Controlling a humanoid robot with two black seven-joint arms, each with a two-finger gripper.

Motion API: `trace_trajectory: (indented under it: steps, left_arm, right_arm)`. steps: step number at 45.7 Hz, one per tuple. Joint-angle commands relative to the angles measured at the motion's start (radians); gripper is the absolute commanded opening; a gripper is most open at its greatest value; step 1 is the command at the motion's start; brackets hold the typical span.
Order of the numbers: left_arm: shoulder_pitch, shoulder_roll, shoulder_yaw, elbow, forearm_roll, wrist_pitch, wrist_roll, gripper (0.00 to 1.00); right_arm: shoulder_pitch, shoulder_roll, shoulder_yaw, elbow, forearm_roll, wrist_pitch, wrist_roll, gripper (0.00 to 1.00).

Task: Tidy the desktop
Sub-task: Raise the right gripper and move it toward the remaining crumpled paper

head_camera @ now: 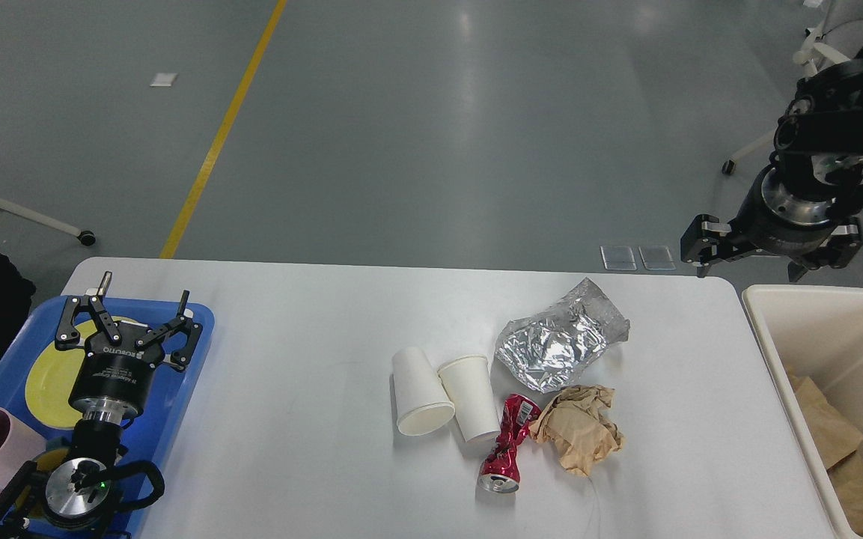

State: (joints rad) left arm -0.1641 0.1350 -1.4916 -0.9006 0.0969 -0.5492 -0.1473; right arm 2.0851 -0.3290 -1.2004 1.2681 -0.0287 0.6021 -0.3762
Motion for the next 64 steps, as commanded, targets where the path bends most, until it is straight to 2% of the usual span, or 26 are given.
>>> trace_trajectory:
  steps: [1, 8, 17, 19, 25, 27, 35, 46, 50, 59, 64]
  left_arm:
    - [0.000, 0.000, 0.001, 0.000, 0.000, 0.000, 0.000, 0.96]
    - [0.000, 0.000, 0.001, 0.000, 0.000, 0.000, 0.000, 0.96]
    - [0.000, 0.000, -0.001, 0.000, 0.000, 0.000, 0.000, 0.96]
    - [0.000, 0.000, 0.001, 0.000, 0.000, 0.000, 0.002, 0.96]
    - [0.000, 0.000, -0.001, 0.000, 0.000, 0.000, 0.000, 0.96]
    - [0.000, 0.000, -0.001, 0.000, 0.001, 0.000, 0.000, 0.96]
    - [0.000, 0.000, -0.001, 0.000, 0.000, 0.000, 0.000, 0.96]
    - [0.000, 0.000, -0.001, 0.000, 0.000, 0.000, 0.000, 0.96]
    - [0.000, 0.000, -0.001, 0.000, 0.000, 0.000, 0.000, 0.96]
    - [0.000, 0.000, -0.001, 0.000, 0.000, 0.000, 0.000, 0.96]
    - [0.000, 0.000, -0.001, 0.000, 0.000, 0.000, 0.000, 0.96]
  right_arm:
    - [0.160, -0.031, 0.018, 0.160, 0.021, 0.027, 0.002, 1.00]
    - [0.317, -0.091, 0.022, 0.252, 0.116, 0.030, 0.005, 1.00]
    - [0.340, -0.071, 0.015, 0.289, 0.121, 0.044, 0.014, 1.00]
    - [0.340, -0.071, 0.015, 0.298, 0.121, 0.044, 0.039, 1.00]
    - [0.340, -0.071, 0.005, 0.307, 0.095, 0.050, 0.177, 1.00]
    - [0.340, -0.070, 0.007, 0.310, 0.073, 0.053, 0.192, 1.00]
    - [0.316, -0.065, -0.001, 0.313, -0.048, 0.051, 0.169, 1.00]
    - [0.320, -0.062, 0.018, 0.362, -0.045, 0.067, 0.180, 1.00]
    - [0.248, -0.059, 0.045, 0.347, -0.043, 0.044, 0.177, 1.00]
    - [0.014, -0.022, 0.079, 0.300, -0.059, -0.174, 0.168, 1.00]
    - [-0.180, 0.010, 0.097, 0.188, -0.062, -0.260, 0.168, 1.00]
